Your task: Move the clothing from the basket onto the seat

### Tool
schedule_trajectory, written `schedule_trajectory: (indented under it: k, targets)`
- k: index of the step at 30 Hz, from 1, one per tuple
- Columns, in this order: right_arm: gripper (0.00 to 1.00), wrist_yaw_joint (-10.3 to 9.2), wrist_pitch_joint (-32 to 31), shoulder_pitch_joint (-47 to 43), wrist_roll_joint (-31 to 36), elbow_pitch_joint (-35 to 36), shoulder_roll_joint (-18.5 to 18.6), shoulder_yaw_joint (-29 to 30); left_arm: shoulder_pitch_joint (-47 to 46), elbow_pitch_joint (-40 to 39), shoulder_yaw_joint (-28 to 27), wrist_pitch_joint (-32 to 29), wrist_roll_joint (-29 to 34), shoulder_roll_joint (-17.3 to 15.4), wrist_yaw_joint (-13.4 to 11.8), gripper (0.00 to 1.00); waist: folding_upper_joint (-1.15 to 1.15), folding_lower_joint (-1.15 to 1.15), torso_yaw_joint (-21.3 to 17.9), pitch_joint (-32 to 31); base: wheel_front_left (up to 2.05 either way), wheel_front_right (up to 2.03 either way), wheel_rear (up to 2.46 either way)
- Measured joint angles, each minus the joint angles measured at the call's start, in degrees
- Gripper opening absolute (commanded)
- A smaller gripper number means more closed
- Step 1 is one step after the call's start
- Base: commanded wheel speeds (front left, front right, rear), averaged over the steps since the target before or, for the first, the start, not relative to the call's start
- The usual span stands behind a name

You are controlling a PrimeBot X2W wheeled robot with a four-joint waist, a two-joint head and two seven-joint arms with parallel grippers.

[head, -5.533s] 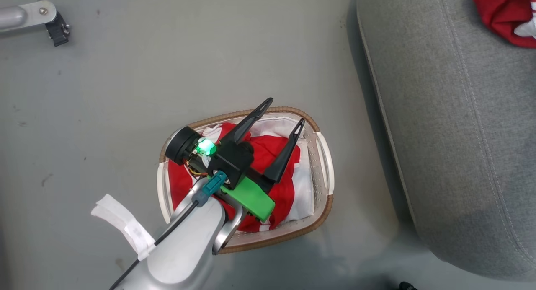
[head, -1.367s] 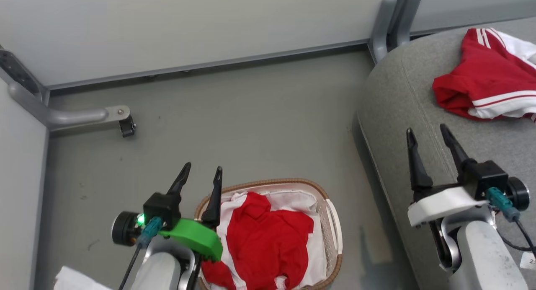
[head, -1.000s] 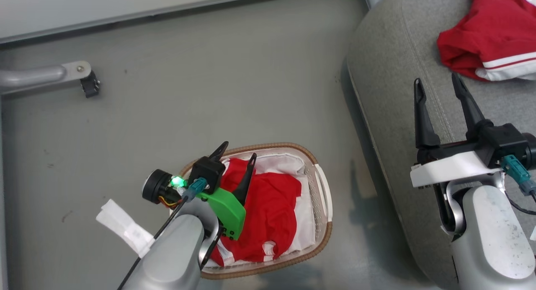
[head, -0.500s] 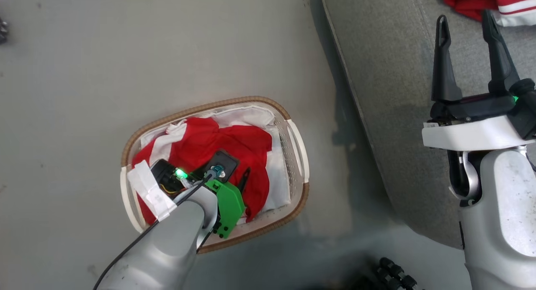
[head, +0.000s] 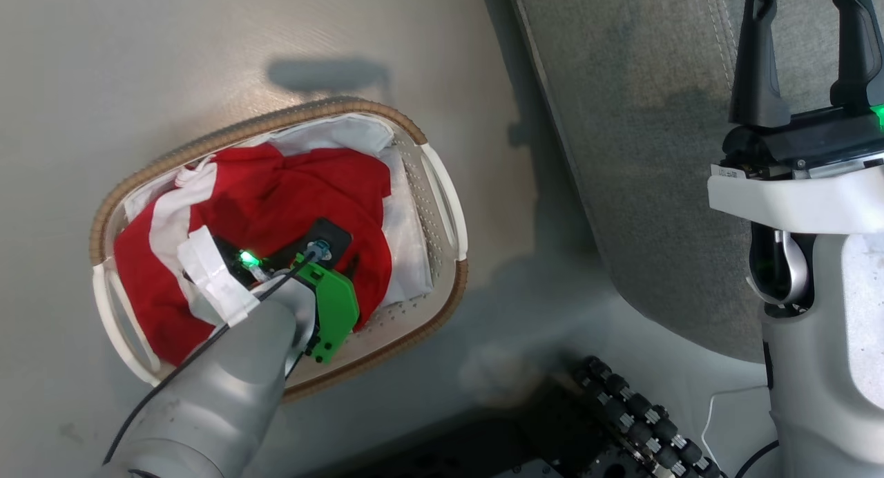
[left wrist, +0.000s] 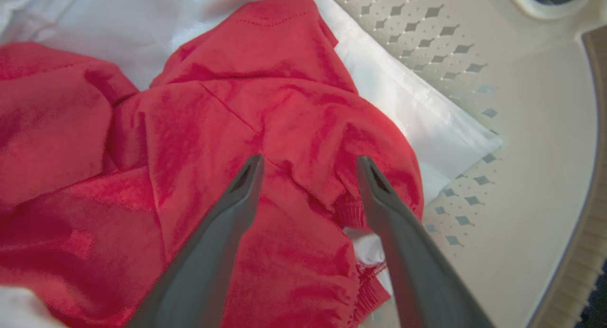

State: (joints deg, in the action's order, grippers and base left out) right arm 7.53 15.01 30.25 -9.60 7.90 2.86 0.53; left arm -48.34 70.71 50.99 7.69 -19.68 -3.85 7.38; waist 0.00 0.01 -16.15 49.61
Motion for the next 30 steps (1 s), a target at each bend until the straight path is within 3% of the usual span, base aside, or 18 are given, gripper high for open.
schedule_trajectory:
  k: [14, 15, 16, 17, 18, 19, 30]
  targets:
    - [1.00, 0.00, 0.00, 2.03, -1.91, 2.86, -0.02, -1.93, -2.87, 2.40, -0.27, -1.60, -1.01, -2.49, -2.35, 1.00, 0.00, 0.00, -4.01, 5.78, 0.00, 0.00, 0.00]
    - [1.00, 0.00, 0.00, 2.09, -1.97, 2.96, -0.02, -1.99, -2.87, 2.46, -0.34, -1.65, -1.33, -2.56, -2.38, 0.78, 0.00, 0.00, -4.14, 5.90, 0.00, 0.00, 0.00]
    - [1.00, 0.00, -0.01, 2.10, -1.97, 3.03, -0.02, -2.04, -2.87, 2.54, -0.44, -1.65, -1.52, -2.59, -2.43, 0.69, 0.00, 0.00, -4.25, 6.00, 0.00, 0.00, 0.00]
    - [1.00, 0.00, 0.00, 2.10, -1.97, 3.07, -0.02, -2.08, -2.87, 2.56, -0.55, -1.60, -1.66, -2.59, -2.44, 0.43, 0.00, 0.00, -4.32, 6.04, 0.00, 0.00, 0.00]
    - [1.00, 0.00, -0.01, 2.10, -1.97, 3.10, -0.02, -2.12, -2.87, 2.59, -0.58, -1.47, -1.82, -2.58, -2.47, 0.43, 0.00, 0.00, -4.37, 6.06, 0.00, 0.00, 0.00]
    - [1.00, 0.00, 0.00, 2.10, -1.97, 3.11, -0.02, -2.12, -2.87, 2.64, -0.55, -1.23, -1.89, -2.53, -2.53, 0.00, 0.00, 0.00, -4.37, 6.02, 0.00, 0.00, 0.00]
    - [1.00, 0.00, 0.00, 2.02, 0.98, 1.85, -0.05, -3.42, -2.21, 2.82, 1.13, 2.85, -1.75, -1.89, -1.92, 0.00, 0.00, 0.00, -3.02, 3.01, 0.00, 0.00, 0.00]
